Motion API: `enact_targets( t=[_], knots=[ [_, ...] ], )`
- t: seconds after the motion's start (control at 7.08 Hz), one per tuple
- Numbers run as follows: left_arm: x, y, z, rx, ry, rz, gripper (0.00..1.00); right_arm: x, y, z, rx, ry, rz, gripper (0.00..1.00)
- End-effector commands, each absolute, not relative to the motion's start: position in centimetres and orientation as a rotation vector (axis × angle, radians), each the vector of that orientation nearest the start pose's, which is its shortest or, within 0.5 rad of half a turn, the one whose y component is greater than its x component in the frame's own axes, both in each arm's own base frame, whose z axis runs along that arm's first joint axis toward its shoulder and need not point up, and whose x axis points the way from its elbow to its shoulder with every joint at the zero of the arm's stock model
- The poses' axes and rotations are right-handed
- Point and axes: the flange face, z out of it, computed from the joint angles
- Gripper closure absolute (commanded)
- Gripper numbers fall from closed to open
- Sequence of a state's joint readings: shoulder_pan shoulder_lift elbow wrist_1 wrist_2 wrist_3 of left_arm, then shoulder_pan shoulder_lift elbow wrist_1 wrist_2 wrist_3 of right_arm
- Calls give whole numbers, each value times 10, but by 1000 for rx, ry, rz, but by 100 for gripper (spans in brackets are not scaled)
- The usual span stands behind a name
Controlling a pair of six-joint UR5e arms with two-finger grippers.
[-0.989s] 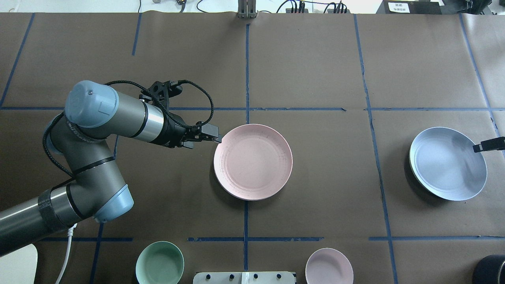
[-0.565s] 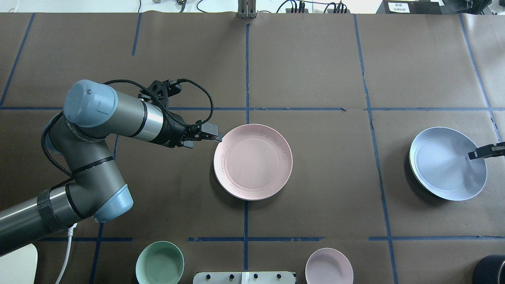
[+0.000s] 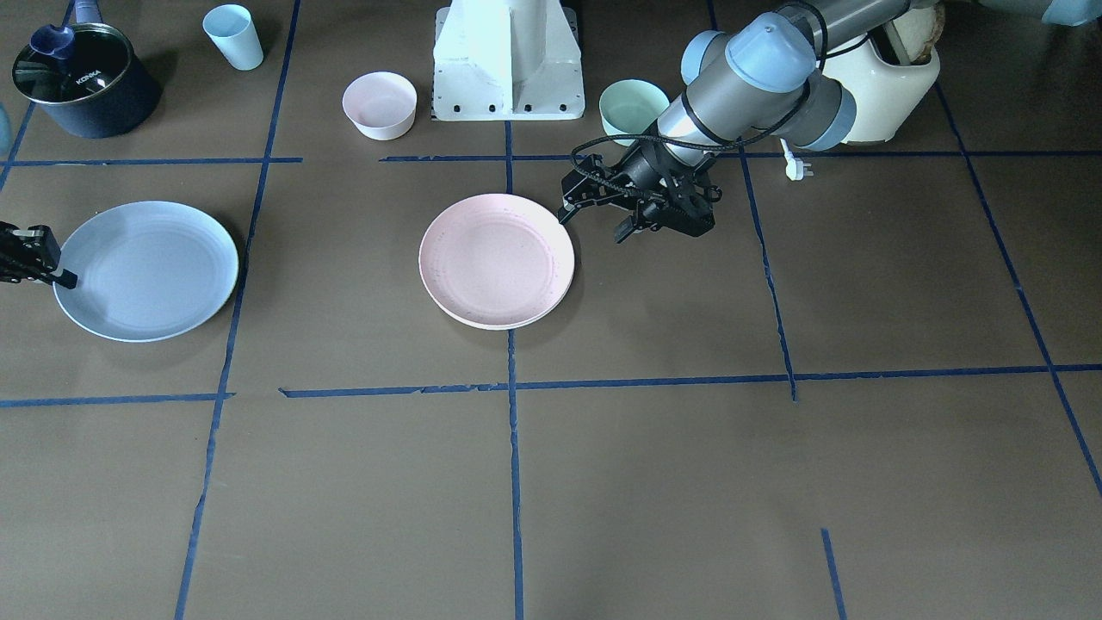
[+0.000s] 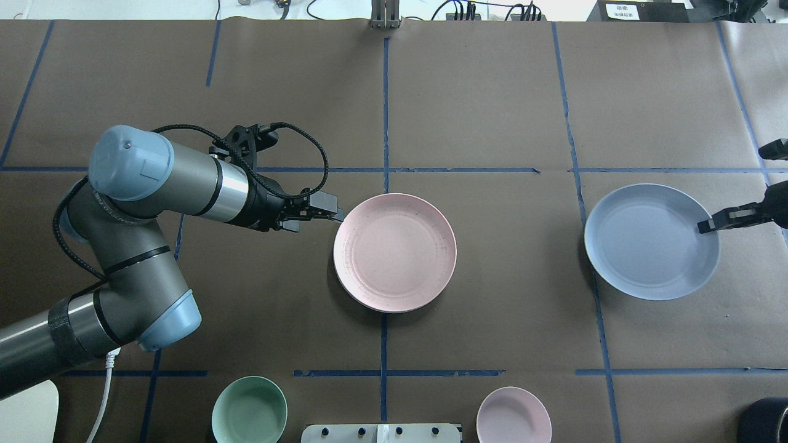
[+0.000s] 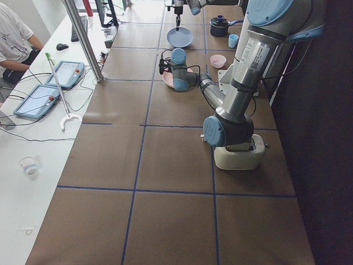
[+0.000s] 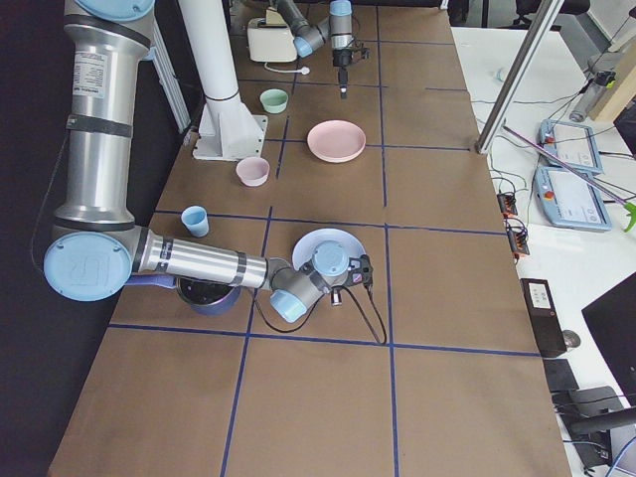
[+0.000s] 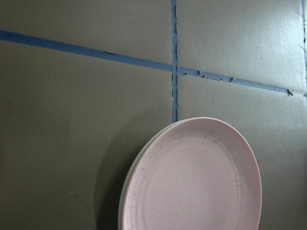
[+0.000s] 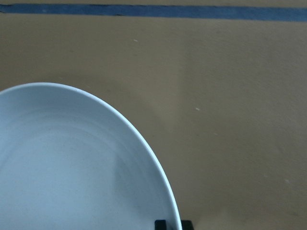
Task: Stack three plates with pink and blue
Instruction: 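Grip the light blue plate with the right gripper and carry it onto the pink plate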
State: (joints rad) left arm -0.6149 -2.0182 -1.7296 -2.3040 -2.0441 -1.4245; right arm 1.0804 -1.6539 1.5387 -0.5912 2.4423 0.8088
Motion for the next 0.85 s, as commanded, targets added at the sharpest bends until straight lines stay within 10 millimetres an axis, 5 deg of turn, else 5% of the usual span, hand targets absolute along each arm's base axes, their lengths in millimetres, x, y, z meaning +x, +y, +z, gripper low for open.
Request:
enact_targets(
  t=[0.0, 0.28, 0.57, 0.71],
  knots=[
    [435, -427, 237, 139, 1382, -82, 0, -266, -431, 463, 110, -1267, -49, 100],
    [427, -434, 238, 148, 1380, -96, 0, -379, -413, 358, 7, -1385, 86, 100],
    [427, -435, 240, 147, 1374, -99, 0, -458, -402, 299, 29, -1318, 160, 99],
    [427, -435, 240, 147, 1374, -99, 0, -473, -395, 294, 10, -1287, 157, 98]
  ],
)
